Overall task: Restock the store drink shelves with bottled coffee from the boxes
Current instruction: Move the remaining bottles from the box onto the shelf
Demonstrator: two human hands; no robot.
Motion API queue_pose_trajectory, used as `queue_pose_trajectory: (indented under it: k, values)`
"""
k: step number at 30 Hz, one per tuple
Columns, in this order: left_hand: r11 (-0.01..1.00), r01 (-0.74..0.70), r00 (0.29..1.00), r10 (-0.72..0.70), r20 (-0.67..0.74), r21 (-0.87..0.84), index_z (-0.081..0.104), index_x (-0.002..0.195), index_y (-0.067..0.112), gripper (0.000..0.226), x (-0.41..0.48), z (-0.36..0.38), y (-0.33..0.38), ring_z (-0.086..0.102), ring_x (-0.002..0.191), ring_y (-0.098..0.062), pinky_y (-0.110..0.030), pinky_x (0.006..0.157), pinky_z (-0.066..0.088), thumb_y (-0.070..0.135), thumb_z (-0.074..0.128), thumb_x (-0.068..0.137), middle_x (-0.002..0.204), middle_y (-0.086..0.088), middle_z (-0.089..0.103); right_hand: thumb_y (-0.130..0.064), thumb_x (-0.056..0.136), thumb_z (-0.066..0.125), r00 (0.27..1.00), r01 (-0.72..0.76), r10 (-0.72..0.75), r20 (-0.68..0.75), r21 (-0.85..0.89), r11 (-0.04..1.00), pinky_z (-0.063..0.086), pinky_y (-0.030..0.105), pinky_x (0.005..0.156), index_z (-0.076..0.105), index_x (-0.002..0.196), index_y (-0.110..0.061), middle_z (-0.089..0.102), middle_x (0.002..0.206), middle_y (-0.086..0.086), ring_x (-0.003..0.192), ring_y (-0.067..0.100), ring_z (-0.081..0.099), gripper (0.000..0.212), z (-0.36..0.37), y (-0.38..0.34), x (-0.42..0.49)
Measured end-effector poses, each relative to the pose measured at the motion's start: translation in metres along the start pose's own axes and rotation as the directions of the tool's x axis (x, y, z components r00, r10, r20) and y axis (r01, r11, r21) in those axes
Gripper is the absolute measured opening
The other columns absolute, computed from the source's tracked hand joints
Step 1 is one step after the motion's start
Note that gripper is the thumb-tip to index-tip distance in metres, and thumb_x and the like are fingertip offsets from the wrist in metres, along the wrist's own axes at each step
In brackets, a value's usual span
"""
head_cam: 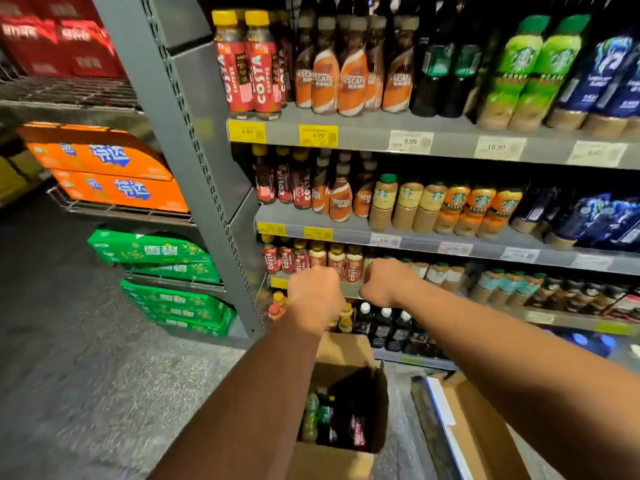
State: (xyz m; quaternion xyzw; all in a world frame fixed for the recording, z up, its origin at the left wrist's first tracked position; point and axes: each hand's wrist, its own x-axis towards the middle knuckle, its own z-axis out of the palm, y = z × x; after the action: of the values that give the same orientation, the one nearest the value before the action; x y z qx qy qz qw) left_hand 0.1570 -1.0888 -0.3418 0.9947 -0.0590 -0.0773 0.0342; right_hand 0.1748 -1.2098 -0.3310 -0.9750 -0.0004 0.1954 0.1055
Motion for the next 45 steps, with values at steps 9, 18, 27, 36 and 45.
queue_pose_trajectory:
  k: [9,18,27,36,45]
  values:
    - [0.999,-0.045,0.984,0.043,0.172,0.004,0.060,0.098,0.013,0.015,0.007,0.076,-0.041,0.059,0.101,-0.031,-0.035,0.077,0.045,0.019,0.048,0.090,0.109,-0.009,0.061,-0.023,0.090,0.051,0.997,0.015,-0.006,0.081,-0.111,0.994,0.042,0.030,0.067,0.059,0.100,-0.011,0.061,0.103,0.010,0.083,0.029,0.056,0.017,0.086,-0.003,0.024]
    - [0.996,-0.086,0.913,0.084,0.399,-0.012,0.062,0.100,0.018,0.015,-0.003,0.199,-0.062,0.060,0.092,-0.027,-0.033,0.067,0.040,0.021,0.052,0.088,0.102,-0.006,0.063,-0.023,0.092,0.049,0.958,-0.039,0.059,0.279,-0.078,0.996,0.043,0.031,0.066,0.057,0.100,-0.012,0.061,0.100,0.011,0.091,0.029,0.060,0.016,0.206,0.016,0.049]
    - [0.999,0.005,0.827,0.021,0.562,-0.044,0.060,0.104,0.016,0.019,0.015,0.324,-0.042,0.060,0.099,-0.029,-0.034,0.069,0.042,0.018,0.047,0.091,0.107,-0.007,0.062,-0.025,0.087,0.054,0.864,-0.248,0.203,0.460,0.040,0.968,0.041,0.028,0.069,0.061,0.106,-0.012,0.060,0.100,0.010,0.082,0.026,0.052,0.024,0.329,0.080,0.083]
    - [0.940,0.256,0.734,-0.038,0.678,-0.224,0.058,0.111,0.013,0.023,0.038,0.449,-0.035,0.057,0.100,-0.028,-0.036,0.072,0.044,0.022,0.052,0.091,0.109,-0.009,0.060,-0.021,0.090,0.051,0.807,-0.247,0.159,0.569,0.081,0.966,0.046,0.031,0.069,0.060,0.096,-0.013,0.064,0.100,0.010,0.090,0.026,0.059,0.013,0.429,0.127,0.137]
    - [0.632,0.684,0.607,-0.216,0.765,-0.364,0.046,0.136,0.014,0.044,0.082,0.581,-0.032,0.048,0.120,-0.030,-0.034,0.093,0.042,0.004,0.048,0.094,0.132,-0.013,0.051,-0.025,0.093,0.053,0.738,-0.597,0.348,0.578,0.319,0.736,0.049,0.037,0.090,0.053,0.129,-0.011,0.057,0.124,0.016,0.106,0.029,0.057,0.038,0.561,0.135,0.215]
